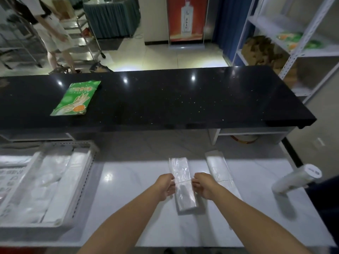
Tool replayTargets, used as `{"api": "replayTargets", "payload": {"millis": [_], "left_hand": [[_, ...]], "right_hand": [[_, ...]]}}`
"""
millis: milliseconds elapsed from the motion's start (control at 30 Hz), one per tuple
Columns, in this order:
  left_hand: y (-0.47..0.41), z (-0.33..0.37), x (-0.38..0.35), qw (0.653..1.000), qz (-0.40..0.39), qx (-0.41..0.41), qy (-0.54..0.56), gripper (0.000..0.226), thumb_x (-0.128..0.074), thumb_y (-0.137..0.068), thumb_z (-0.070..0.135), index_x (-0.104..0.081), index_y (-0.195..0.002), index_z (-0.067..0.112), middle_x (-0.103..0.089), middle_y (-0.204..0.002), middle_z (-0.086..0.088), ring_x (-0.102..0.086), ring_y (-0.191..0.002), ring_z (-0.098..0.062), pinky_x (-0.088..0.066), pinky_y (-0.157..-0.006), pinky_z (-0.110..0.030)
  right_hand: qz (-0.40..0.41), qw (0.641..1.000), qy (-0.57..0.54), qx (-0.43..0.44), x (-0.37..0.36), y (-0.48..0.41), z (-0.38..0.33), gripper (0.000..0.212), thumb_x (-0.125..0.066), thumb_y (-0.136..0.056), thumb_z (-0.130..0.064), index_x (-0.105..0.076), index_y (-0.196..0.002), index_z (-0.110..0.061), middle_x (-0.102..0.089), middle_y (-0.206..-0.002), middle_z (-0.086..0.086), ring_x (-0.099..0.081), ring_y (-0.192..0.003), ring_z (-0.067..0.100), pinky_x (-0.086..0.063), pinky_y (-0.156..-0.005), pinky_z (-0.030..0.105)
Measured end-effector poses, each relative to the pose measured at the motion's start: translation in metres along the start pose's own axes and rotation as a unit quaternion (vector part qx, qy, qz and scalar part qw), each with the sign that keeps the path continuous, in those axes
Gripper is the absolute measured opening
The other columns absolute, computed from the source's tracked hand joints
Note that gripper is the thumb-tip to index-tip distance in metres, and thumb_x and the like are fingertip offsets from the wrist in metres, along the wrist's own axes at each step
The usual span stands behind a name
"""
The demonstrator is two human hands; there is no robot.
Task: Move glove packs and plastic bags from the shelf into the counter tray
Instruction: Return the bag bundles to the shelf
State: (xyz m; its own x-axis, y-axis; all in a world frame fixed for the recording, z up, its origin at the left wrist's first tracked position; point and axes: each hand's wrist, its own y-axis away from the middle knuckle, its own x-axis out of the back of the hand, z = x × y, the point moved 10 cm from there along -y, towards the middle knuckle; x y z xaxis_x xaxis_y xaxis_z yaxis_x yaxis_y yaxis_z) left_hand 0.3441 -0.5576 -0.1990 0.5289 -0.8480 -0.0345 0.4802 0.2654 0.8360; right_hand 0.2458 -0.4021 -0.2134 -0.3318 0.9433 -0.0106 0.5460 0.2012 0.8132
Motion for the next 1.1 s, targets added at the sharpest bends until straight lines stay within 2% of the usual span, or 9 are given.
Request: {"api": "replayTargets", "payload": {"millis": [133, 267, 333, 433, 533, 633, 800, 967, 1100], "left_hand": [[0.001, 0.008, -0.018, 0.999, -0.019, 0.003, 0.046, 0.019, -0.043, -0.098, 0.017, -0.055, -0.109, 0.007, -0.067, -0.108, -0.014, -0.066, -0.096, -0.028, -0.051, -0.096, -0.041], [0.01, 0.016, -0.043, 1.0, 0.001, -0.028, -0.009, 0.012, -0.043, -0.095, 0.009, -0.054, -0.089, 0.008, -0.059, -0.084, -0.009, -0.055, -0.064, -0.021, -0.046, -0.059, -0.028], [0.005, 0.021, -0.031, 0.994, 0.068, -0.06, -0.066, 0.015, -0.046, -0.093, 0.007, -0.055, -0.082, 0.011, -0.059, -0.083, -0.009, -0.054, -0.063, -0.02, -0.046, -0.059, -0.029], [0.001, 0.02, 0.0, 0.98, 0.145, -0.073, -0.117, 0.019, -0.045, -0.089, 0.006, -0.052, -0.072, 0.01, -0.059, -0.08, -0.012, -0.053, -0.071, -0.023, -0.046, -0.067, -0.033], [0.013, 0.01, 0.0, 0.99, 0.116, -0.045, -0.065, 0.021, -0.041, -0.091, 0.006, -0.047, -0.072, 0.013, -0.046, -0.067, -0.006, -0.04, -0.059, -0.018, -0.032, -0.057, -0.027], [0.017, 0.003, -0.011, 0.998, 0.059, -0.025, -0.015, 0.022, -0.041, -0.094, 0.009, -0.048, -0.074, 0.015, -0.049, -0.066, -0.002, -0.04, -0.055, -0.016, -0.035, -0.061, -0.027], [0.014, -0.003, -0.013, 0.999, 0.038, -0.017, 0.025, 0.02, -0.042, -0.094, 0.011, -0.048, -0.076, 0.014, -0.051, -0.066, 0.0, -0.04, -0.052, -0.015, -0.039, -0.063, -0.028], [0.01, -0.008, -0.017, 0.999, 0.031, -0.005, 0.016, 0.012, -0.043, -0.094, 0.013, -0.052, -0.085, 0.012, -0.057, -0.069, -0.001, -0.043, -0.059, -0.017, -0.04, -0.065, -0.029], [0.004, -0.008, -0.029, 1.0, 0.013, 0.002, -0.002, 0.019, -0.045, -0.096, 0.02, -0.059, -0.101, 0.008, -0.062, -0.09, -0.007, -0.056, -0.076, -0.021, -0.047, -0.075, -0.032]], "right_hand": [[-0.003, 0.999, 0.033, 0.014, 0.012, 0.008, -0.019, 0.013, -0.046, -0.089, -0.006, -0.058, -0.085, -0.007, -0.065, -0.082, 0.013, -0.057, -0.063, 0.023, -0.047, -0.052, 0.026], [-0.035, 0.997, 0.064, 0.035, 0.009, 0.008, -0.018, 0.02, -0.051, -0.085, -0.001, -0.05, -0.071, -0.015, -0.044, -0.06, 0.007, -0.039, -0.045, 0.019, -0.034, -0.051, 0.027], [-0.023, 0.991, 0.118, 0.051, 0.009, 0.007, -0.016, 0.018, -0.054, -0.075, -0.005, -0.048, -0.063, -0.018, -0.039, -0.062, 0.008, -0.033, -0.048, 0.018, -0.027, -0.049, 0.027], [-0.026, 0.988, 0.134, 0.067, 0.007, 0.005, -0.014, 0.015, -0.059, -0.077, -0.006, -0.055, -0.071, -0.019, -0.049, -0.071, 0.002, -0.044, -0.058, 0.016, -0.039, -0.054, 0.03], [-0.031, 0.991, 0.115, 0.055, 0.004, -0.002, -0.01, 0.016, -0.056, -0.085, -0.005, -0.056, -0.077, -0.019, -0.052, -0.075, 0.0, -0.049, -0.062, 0.014, -0.045, -0.055, 0.028], [-0.006, 0.994, 0.105, 0.028, 0.003, -0.01, -0.002, 0.014, -0.05, -0.073, -0.002, -0.051, -0.07, -0.015, -0.042, -0.069, 0.009, -0.041, -0.054, 0.02, -0.037, -0.047, 0.026], [0.01, 0.99, 0.142, 0.02, 0.004, -0.01, -0.005, 0.016, -0.053, -0.078, 0.003, -0.053, -0.069, -0.011, -0.048, -0.056, 0.009, -0.042, -0.048, 0.019, -0.029, -0.047, 0.023], [-0.013, 0.988, 0.146, 0.04, 0.004, -0.01, -0.006, 0.032, -0.065, -0.082, 0.003, -0.05, -0.058, -0.012, -0.044, -0.056, 0.008, -0.041, -0.047, 0.018, -0.032, -0.046, 0.024], [-0.025, 0.985, 0.158, 0.059, 0.007, -0.007, -0.015, 0.033, -0.063, -0.081, 0.003, -0.052, -0.055, -0.014, -0.046, -0.052, 0.003, -0.041, -0.048, 0.018, -0.035, -0.048, 0.025]]}}
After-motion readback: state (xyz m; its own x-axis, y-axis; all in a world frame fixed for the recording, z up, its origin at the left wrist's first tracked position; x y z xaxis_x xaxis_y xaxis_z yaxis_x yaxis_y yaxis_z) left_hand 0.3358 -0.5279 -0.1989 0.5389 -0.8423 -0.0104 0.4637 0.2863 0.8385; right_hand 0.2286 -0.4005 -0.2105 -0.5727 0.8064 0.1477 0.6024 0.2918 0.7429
